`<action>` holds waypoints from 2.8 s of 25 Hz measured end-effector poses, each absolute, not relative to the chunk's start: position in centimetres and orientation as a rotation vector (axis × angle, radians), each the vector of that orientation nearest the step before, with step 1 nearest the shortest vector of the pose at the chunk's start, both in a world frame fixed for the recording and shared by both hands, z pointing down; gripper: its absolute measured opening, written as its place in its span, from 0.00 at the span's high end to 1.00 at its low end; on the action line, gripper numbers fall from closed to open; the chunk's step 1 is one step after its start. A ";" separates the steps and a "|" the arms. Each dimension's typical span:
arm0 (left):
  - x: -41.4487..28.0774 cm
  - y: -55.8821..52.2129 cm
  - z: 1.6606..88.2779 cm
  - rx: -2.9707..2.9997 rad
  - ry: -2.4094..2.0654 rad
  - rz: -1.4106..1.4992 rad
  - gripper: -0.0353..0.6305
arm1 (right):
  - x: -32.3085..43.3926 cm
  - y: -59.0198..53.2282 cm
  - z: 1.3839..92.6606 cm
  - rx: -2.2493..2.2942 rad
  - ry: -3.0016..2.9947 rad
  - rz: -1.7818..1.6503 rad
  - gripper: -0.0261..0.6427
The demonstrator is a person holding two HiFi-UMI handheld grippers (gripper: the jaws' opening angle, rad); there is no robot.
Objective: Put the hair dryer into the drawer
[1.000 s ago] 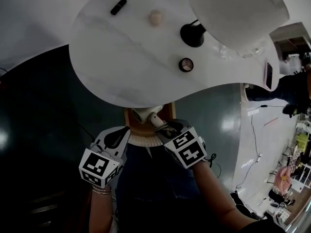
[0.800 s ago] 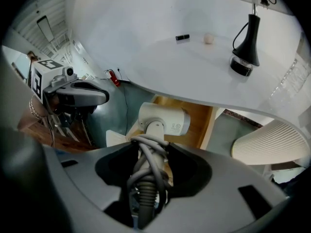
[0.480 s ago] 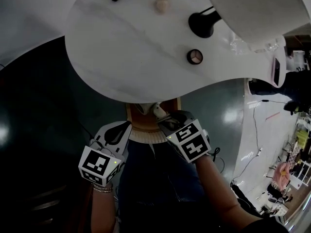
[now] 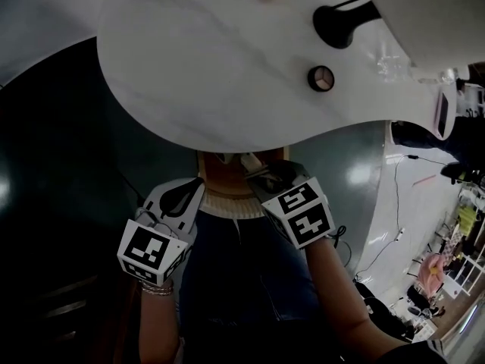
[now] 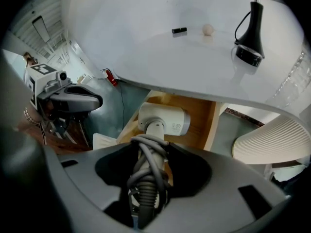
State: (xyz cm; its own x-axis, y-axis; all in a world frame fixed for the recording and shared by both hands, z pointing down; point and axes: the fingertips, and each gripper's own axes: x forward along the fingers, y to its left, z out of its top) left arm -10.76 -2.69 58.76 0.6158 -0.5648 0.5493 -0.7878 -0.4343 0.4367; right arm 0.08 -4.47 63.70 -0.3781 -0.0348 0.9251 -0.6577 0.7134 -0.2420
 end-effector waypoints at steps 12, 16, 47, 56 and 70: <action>-12.3 -3.1 59.2 2.153 -1.068 0.391 0.92 | -1.9 -4.1 65.4 0.542 -1.834 0.749 0.65; -12.4 -3.0 59.4 2.151 -1.063 0.392 0.92 | -2.2 -4.2 65.8 0.536 -1.817 0.740 0.65; -14.2 -1.6 60.0 2.140 -1.093 0.403 0.92 | -5.4 -6.0 69.6 0.540 -1.746 0.398 0.64; -13.8 -1.3 60.1 2.141 -1.084 0.408 0.92 | -4.4 -4.9 68.0 0.506 -1.710 0.238 0.64; -13.7 -0.7 60.3 2.139 -1.106 0.421 0.92 | -4.9 -5.1 69.1 0.456 -1.756 0.182 0.86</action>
